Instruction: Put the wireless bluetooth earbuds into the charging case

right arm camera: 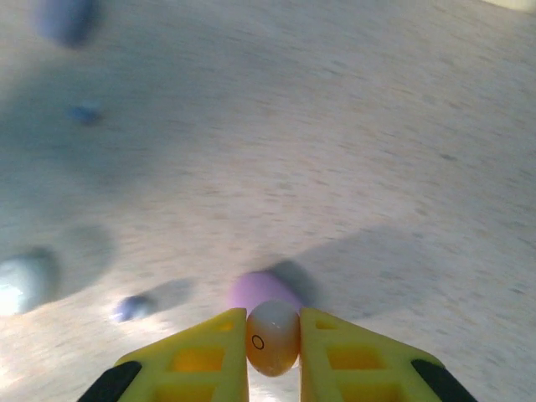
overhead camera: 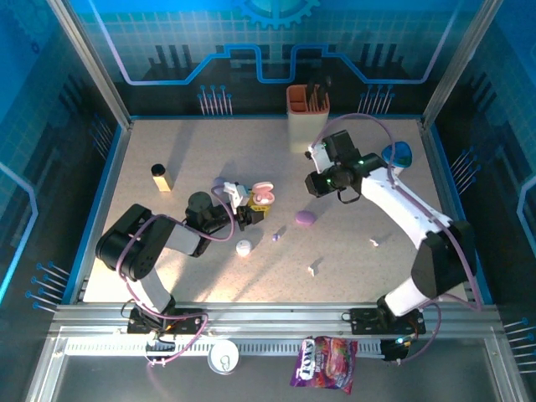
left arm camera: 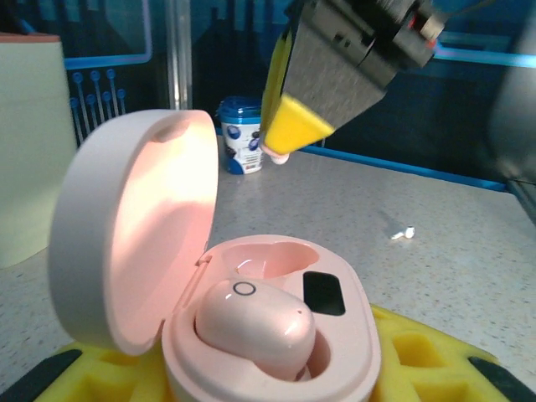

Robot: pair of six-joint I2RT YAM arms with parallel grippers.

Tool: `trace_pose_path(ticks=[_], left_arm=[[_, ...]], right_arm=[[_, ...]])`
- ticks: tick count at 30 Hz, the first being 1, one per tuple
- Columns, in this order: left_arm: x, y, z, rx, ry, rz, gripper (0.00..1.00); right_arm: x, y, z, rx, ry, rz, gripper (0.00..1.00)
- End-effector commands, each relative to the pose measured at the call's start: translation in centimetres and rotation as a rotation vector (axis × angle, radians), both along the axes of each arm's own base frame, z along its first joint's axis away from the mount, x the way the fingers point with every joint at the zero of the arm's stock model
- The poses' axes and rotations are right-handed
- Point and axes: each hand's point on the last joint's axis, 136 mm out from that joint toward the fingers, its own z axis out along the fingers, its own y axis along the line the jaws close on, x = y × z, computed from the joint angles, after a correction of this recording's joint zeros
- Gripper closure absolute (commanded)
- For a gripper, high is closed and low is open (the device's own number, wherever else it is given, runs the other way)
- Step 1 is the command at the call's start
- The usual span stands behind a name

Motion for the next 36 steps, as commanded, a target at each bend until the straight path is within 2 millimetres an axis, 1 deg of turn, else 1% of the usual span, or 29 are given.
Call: trace_pose_path(ticks=[1, 3, 6, 11, 16, 19, 33, 36], left_arm=[[-0.9, -0.5, 2.3, -0.021, -0.084, -0.086, 0.78], [-1.1, -0.6, 2.5, -0.026, -0.082, -0.106, 0.78], [-1.5, -0.9, 2.8, -0.036, -0.075, -0.135, 0.78], [-2.0, -1.0, 3.2, -0.05, -0.075, -0.17, 0.78], [-2.2, -1.0, 3.6, -0.056, -0.079, -0.172, 0.78], [-2.3, -0.9, 3.7, -0.057, -0.081, -0.173, 0.78], [-2.6, -1.0, 4.2, -0.065, -0.084, -0.191, 0.78], [-2.5, -1.0, 4.3, -0.067, -0.085, -0.185, 0.78]], right_arm=[[-3.6, 4.1, 3.5, 0.268, 0.006, 0.224, 0.83], [-4.9, 5.3, 5.2, 0.35, -0.022, 0.296, 0.83], [-6.4, 6.7, 6.8, 0.41, -0.046, 0.378, 0.83], [-7.3, 8.6, 7.7, 0.418, -0.065, 0.447, 0.84], [-7.4, 10.2, 7.0, 0.407, -0.037, 0.48, 0.84], [-7.2, 10.7, 6.5, 0.393, -0.02, 0.486, 0.84], [-6.1, 11.2, 3.7, 0.362, 0.046, 0.457, 0.84], [-5.9, 11.1, 3.1, 0.343, 0.056, 0.443, 0.82]])
